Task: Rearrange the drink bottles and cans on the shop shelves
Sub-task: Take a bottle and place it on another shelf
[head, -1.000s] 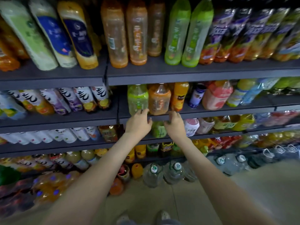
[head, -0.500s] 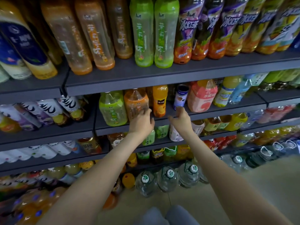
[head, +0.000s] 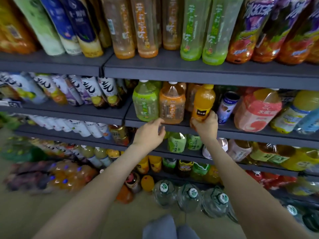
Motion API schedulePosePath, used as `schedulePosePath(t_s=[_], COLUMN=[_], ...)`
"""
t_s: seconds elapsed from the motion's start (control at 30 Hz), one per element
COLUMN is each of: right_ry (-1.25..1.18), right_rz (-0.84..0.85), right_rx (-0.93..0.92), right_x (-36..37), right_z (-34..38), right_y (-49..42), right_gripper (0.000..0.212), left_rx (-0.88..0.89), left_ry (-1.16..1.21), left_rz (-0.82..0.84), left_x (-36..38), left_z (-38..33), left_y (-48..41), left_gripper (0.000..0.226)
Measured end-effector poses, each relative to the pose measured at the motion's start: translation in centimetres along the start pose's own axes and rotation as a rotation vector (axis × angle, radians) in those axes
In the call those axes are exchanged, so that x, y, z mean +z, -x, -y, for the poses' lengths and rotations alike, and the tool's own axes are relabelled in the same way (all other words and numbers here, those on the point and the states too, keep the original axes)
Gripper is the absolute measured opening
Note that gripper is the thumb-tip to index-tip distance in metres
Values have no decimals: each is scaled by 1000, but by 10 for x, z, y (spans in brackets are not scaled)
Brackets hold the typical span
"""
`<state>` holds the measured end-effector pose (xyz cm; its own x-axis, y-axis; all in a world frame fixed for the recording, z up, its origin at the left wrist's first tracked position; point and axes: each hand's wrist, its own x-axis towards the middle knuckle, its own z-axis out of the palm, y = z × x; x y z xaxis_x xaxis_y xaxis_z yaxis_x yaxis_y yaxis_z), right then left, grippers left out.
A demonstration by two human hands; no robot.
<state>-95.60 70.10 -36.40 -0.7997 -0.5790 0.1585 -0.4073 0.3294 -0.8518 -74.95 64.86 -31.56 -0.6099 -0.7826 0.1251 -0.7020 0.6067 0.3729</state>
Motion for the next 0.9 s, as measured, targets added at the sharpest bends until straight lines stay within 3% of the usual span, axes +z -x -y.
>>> schedulePosePath(t_s=[0.2,0.43,0.7,0.9], right_ry=[-52,-183,-361,-470], right_rz=[109,228,341,406], right_rx=[-81,-184,-237,-347], right_x=[-45,-43,77,172], right_z=[25,153,290,377], right_y=[76,123,210,254], right_gripper=[45,40,31,34], left_rx=[56,-6,35,35], left_ry=[102,67,414,349], left_rz=[98,124,-148,-246], left_x=[-39,-88,-225,-292], left_z=[2,38,167,265], left_y=[22,37,106,137], left_gripper=[35,38,36,54])
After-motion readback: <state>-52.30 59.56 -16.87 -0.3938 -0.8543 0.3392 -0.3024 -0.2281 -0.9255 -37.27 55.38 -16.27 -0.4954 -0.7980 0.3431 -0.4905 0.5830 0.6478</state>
